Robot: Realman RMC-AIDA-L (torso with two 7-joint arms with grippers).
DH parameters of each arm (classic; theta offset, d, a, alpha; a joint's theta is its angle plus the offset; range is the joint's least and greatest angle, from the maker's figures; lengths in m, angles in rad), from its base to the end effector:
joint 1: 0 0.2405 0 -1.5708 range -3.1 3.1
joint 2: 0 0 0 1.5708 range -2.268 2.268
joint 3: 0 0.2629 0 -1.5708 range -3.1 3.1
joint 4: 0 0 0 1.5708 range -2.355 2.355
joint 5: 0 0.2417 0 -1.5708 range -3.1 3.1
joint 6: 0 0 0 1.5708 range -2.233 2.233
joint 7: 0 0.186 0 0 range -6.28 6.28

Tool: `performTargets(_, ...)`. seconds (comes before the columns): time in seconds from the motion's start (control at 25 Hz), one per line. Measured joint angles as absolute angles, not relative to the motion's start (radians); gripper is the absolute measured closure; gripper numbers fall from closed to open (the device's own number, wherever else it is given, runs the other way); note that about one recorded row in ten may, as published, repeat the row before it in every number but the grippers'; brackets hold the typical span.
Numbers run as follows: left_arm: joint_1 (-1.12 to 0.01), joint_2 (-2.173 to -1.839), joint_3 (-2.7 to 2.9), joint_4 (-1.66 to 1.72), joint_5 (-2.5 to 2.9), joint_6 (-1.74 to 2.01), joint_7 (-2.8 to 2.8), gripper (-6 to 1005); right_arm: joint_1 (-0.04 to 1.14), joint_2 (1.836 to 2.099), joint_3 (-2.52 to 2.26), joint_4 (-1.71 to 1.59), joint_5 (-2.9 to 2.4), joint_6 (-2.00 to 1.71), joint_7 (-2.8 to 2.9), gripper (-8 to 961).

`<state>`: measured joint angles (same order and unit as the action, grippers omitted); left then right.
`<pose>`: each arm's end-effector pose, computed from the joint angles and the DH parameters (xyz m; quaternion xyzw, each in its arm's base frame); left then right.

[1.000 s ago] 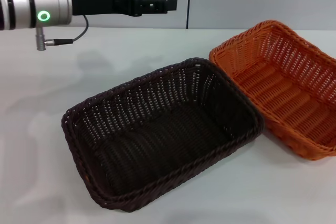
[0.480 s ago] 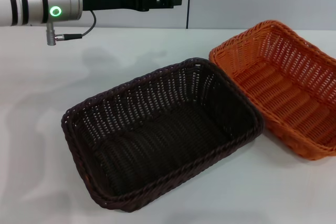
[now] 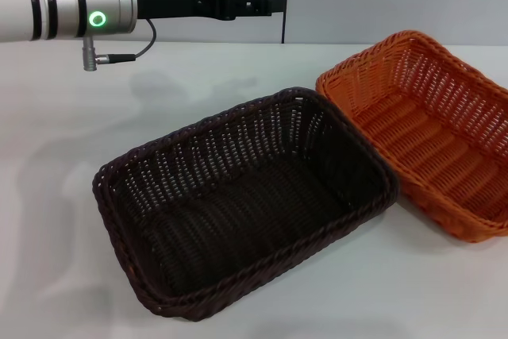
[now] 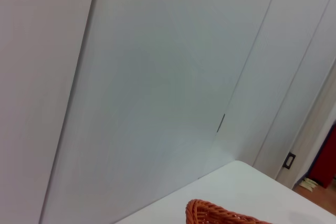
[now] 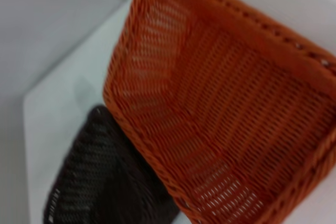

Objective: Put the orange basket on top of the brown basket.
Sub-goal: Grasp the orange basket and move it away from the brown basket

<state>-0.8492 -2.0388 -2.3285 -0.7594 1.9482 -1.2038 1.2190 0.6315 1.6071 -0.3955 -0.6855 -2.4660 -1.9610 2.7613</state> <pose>-0.1381 0.5074 -0.0017 -0.9011 -0.2865 -0.2542 0.2031 0.3267 0.3640 0.1856 -0.6393 0.7578 0.1091 0.0720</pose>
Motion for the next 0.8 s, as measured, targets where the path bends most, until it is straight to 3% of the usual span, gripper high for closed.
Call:
performTargets(0.32,-0.851,-2.038,-2.317,-0.735,1.949,-1.199,1.219,158,0.634,1.612,-0.491,-0.684,-2.482,-1.939,2.76,164)
performTargets(0.8,-0.839,-2.035,-2.315,-0.725,1.948,-1.203,1.215,159,0.626,1.665,-0.498,-0.576,-2.495,-1.758,2.747,163)
